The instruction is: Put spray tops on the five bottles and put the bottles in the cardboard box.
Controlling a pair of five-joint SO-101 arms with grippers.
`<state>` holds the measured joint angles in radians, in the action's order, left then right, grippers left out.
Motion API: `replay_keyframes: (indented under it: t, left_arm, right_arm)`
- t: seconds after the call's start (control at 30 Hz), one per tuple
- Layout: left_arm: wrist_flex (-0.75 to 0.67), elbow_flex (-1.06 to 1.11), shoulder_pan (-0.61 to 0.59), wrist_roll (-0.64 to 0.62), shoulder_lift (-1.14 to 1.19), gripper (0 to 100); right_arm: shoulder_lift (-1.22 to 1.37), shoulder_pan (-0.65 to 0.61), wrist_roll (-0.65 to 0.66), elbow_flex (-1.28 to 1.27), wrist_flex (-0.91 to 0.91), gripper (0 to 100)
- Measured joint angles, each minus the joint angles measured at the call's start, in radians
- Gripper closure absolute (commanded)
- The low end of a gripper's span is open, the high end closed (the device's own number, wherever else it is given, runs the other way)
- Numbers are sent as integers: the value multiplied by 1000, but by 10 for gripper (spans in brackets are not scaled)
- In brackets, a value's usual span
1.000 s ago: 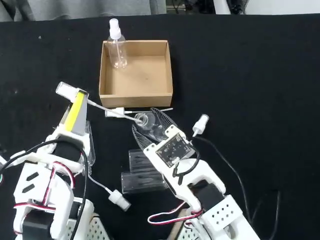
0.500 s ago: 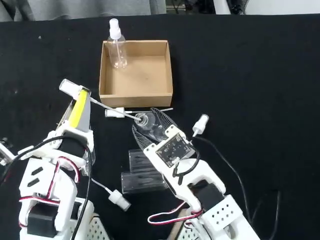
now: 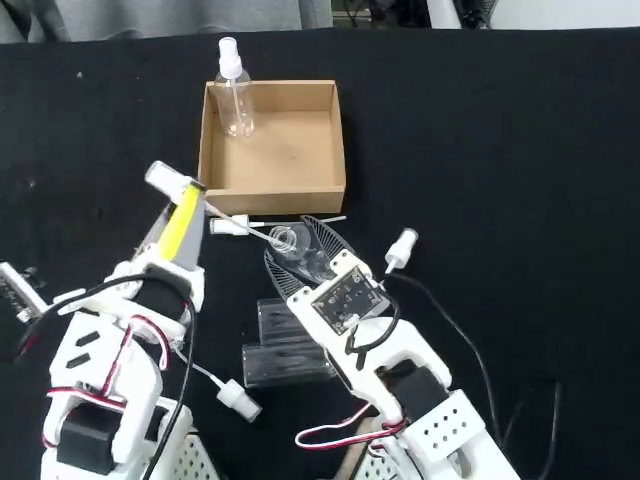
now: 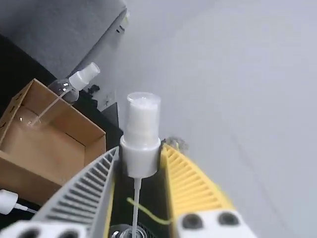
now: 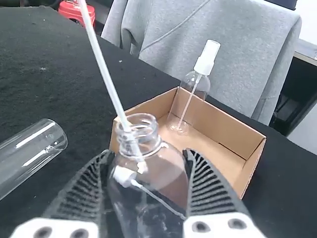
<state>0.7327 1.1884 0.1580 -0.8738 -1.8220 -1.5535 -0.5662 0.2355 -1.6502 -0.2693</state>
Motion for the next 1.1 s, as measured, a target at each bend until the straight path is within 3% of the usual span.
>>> replay_keyframes:
  t: [0.37,0.87,1.1]
  left_arm:
    - [0,64,135,6,5,971]
    - [-6,109,242,124,6,966]
    - [-6,109,245,124,5,756]
  right_arm:
    - [0,-2,0,0,0,959]
    - [0,-3,2,0,0,959]
    - [0,-2,0,-18,0,959]
